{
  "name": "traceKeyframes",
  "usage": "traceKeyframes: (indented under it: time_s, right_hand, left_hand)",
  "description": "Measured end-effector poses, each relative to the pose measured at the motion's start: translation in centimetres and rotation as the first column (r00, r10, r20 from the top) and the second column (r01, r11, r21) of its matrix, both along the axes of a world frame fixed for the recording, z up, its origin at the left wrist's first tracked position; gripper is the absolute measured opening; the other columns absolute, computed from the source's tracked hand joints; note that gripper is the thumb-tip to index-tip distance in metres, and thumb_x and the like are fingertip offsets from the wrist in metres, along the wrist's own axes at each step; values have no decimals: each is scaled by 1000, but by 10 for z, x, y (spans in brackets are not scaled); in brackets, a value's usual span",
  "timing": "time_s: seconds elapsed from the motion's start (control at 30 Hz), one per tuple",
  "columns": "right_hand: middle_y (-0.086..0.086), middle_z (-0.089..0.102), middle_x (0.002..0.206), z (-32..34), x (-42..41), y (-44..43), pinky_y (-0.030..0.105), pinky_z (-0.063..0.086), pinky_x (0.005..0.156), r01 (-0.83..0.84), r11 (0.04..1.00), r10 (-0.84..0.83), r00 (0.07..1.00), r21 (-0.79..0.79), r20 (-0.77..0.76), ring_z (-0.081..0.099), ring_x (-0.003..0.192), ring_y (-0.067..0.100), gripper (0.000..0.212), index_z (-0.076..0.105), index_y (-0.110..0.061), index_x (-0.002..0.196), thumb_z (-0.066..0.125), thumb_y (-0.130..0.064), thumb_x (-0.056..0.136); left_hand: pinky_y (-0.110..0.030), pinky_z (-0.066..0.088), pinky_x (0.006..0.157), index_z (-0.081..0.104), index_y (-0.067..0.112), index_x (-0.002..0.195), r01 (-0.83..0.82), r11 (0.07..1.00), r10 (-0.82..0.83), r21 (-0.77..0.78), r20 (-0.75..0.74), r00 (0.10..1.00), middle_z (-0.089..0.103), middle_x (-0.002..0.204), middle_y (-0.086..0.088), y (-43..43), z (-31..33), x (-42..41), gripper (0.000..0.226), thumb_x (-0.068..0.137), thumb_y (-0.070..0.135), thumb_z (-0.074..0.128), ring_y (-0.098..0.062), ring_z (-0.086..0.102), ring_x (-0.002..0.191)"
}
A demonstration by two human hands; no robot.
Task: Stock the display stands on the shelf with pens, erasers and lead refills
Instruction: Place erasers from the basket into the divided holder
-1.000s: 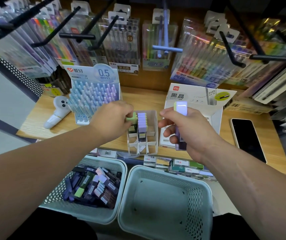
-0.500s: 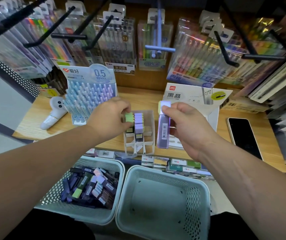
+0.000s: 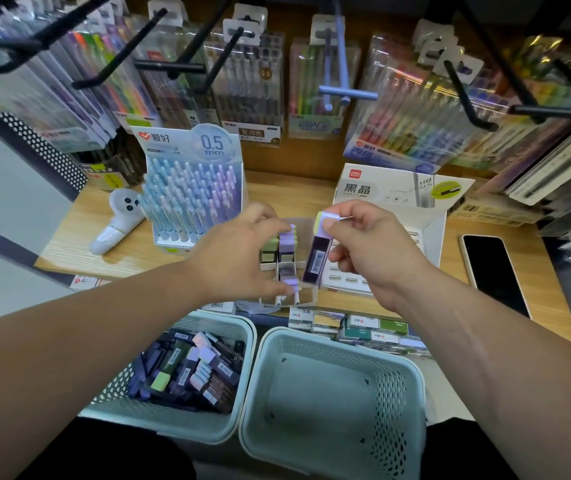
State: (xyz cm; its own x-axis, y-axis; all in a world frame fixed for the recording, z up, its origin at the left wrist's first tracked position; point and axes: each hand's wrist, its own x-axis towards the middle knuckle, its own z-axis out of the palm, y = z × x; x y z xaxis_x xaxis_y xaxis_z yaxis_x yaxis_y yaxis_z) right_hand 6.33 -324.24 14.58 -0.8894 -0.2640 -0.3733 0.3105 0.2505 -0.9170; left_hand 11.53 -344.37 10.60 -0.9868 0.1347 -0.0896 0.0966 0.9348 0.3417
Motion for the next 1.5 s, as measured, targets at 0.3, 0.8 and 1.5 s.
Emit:
traceKeyframes:
  time_s: [0.3,0.8,1.5]
  right_hand:
    - [8,67,78,0,-5,6,32,54,62,7,1000,-7,1000,19,24,64,61,18,20,66,-4,87,63,-21,98]
    - [-3,73,82,3,-2,26,21,42,55,-182,787,333,930,589,-158,66,63,11,35,71,-27,101,90,-18,72]
    - [6,62,90,-48,-13,-26,43,53,70,-144,732,611,572,666,-547,61,72,25,13,65,-14,86,75,-6,81]
  left_hand:
    - [-41,56,83,27,30,151,-66,991,60,-118,-52,997,28,150,4,7,-13,-8,93,76,67,68,-22,61,110]
    - [-35,45,103,53,24,141,-102,990,110,101,-79,991,58,135,-3,-18,-20,-12,66,82,43,77,-24,56,122]
    - [-23,50,64,32,39,154,-220,921,171,320,175,970,74,95,-7,-22,-18,-6,63,99,21,57,-4,61,61]
